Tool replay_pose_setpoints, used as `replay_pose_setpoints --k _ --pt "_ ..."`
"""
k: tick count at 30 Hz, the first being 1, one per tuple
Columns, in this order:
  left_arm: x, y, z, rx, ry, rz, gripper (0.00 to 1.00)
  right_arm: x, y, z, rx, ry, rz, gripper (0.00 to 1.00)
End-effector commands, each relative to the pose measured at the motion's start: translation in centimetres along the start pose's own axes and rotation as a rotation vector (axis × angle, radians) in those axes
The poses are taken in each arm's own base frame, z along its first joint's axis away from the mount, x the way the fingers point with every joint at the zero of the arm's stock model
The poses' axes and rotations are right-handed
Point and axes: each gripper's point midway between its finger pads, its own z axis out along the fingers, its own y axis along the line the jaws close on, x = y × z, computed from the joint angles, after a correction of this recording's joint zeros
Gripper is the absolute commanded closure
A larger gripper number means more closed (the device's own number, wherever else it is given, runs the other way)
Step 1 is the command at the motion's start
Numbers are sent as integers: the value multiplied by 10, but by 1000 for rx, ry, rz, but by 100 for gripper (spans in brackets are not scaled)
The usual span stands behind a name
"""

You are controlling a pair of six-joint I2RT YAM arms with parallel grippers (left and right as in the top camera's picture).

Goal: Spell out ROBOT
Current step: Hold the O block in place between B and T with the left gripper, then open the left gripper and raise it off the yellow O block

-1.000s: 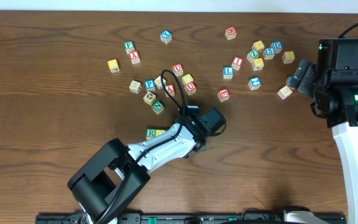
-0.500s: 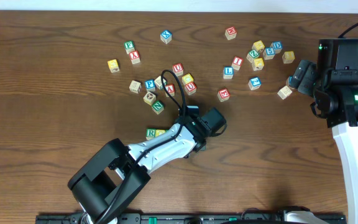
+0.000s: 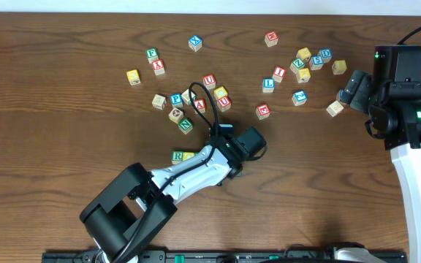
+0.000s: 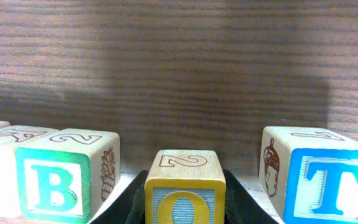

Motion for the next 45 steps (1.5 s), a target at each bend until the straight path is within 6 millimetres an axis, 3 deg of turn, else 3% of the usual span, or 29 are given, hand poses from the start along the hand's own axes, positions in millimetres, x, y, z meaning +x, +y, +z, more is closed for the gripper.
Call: replay_pose_setpoints --k 1,17,30,45 --pt "8 18 12 -62 26 -6 88 -6 -3 -4 9 -20 1 1" --pt "8 18 12 -62 26 -6 87 -6 -3 -4 9 -20 1 1" --pt "8 18 12 -62 26 -6 55 -6 -3 -4 9 -20 1 1" --pt "8 18 12 -62 25 -6 56 -6 -3 -4 9 -20 1 1"
